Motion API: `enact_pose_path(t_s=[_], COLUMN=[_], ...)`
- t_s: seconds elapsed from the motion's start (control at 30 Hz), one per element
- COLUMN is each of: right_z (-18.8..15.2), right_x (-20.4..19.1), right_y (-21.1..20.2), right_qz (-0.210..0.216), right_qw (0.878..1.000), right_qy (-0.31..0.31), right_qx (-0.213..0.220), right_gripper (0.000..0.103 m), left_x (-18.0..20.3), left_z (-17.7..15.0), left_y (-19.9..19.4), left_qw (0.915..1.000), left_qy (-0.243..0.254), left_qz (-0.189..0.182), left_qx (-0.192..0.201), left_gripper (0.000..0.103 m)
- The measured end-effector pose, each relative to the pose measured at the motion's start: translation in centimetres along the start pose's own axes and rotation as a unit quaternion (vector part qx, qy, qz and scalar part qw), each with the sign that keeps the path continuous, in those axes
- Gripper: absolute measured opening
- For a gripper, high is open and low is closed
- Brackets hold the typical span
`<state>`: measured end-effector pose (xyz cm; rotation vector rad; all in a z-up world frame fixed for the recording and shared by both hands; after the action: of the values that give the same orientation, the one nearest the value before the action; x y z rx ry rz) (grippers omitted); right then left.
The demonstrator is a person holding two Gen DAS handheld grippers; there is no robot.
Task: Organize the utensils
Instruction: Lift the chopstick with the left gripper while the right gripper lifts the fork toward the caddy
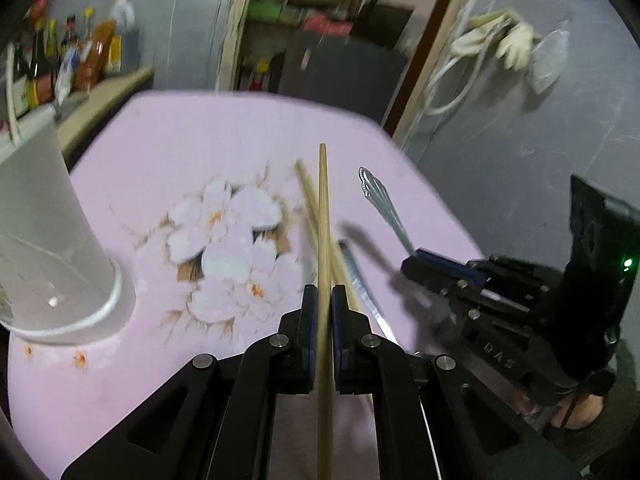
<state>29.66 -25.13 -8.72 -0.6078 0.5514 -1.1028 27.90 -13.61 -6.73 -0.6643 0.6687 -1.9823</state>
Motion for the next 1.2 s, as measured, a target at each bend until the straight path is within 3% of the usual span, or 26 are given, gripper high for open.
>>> enact_pose_path(t_s=[0.17, 0.37, 0.63, 0.8, 1.0, 1.2], right_z=[1.2, 2.9, 5.8, 7.6, 10.8, 14.1], right_x=[-1.8, -3.8, -6.1, -8.1, -11.0, -14.7], right_y=[-3.4, -6.2, -7.4, -8.0, -8.6, -8.8], right_qz=[-0.005, -0.008, 0.018, 0.036, 0.072, 0.106], right_qw=[0.994, 0.981, 0.972, 0.966, 0.955, 0.945], right_qy=[-0.004, -0.014, -0.013, -0.021, -0.021, -0.021], right_qx=[0.105, 0.196, 0.233, 0.257, 0.286, 0.310], right_gripper=[0.004, 0.003, 0.003, 0.003, 0.003, 0.003], left_x=[0.0, -0.3, -1.8, -3.8, -8.4, -15.2], left_z=[0.5, 2.6, 5.0, 6.0, 7.7, 9.6], left_y=[-2.1, -5.2, -9.7, -12.5, -16.1, -20.5], left_qw=[0.9975, 0.9860, 0.9670, 0.9525, 0.9379, 0.9132], left_qy=[0.003, -0.001, -0.004, 0.000, -0.016, -0.047], left_qz=[0.010, 0.032, 0.043, 0.068, 0.094, 0.147], left_qx=[0.069, 0.164, 0.251, 0.297, 0.334, 0.377], left_gripper=[0.004, 0.004, 0.004, 0.004, 0.004, 0.004])
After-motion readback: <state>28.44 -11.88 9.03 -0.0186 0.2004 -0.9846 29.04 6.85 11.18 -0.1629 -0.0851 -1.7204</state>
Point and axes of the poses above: each gripper's, at about its wrist camera, not at the fingertips, and y roughly the way its jaws point, x to its right, z to its top, the point moved 8 cm from there along y, roughly the way its jaws point, and after that the axes turned 5 degrees about y, right-handed, at the moved point
